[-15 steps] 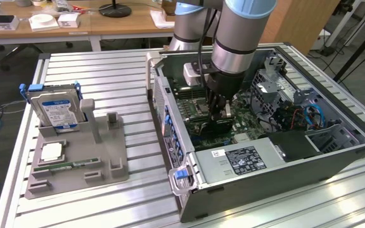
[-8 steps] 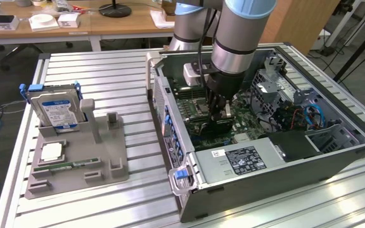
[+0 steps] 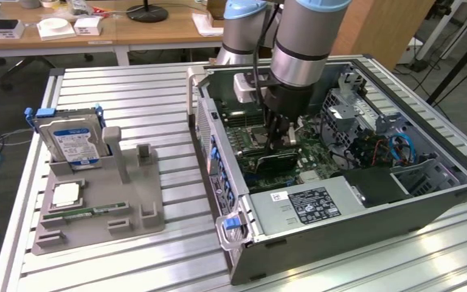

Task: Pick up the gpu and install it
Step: 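Press down on the gpu until it lock into place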

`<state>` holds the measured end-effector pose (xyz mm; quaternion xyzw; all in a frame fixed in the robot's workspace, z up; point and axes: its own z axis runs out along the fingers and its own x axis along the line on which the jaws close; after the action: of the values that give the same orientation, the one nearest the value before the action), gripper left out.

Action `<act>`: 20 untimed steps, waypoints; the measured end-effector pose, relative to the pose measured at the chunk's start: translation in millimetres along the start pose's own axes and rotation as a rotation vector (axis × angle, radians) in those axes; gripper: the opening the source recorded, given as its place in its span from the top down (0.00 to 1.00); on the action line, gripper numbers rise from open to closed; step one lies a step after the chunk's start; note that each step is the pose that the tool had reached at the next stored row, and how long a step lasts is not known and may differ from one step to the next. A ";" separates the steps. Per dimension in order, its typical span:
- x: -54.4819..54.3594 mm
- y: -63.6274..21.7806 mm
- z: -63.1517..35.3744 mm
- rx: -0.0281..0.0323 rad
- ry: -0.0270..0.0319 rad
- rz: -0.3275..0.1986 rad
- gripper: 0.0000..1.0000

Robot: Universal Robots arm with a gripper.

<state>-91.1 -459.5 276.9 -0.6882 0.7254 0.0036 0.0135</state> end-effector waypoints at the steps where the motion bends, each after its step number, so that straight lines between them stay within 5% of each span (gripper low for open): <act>1: 0.1 1.9 -0.3 -0.0001 0.0002 0.000 0.89; 20: 1.0 41.3 -4.7 -0.0022 0.0004 0.000 0.89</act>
<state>-132.4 -458.3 281.0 -0.6882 0.7254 0.0042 0.0126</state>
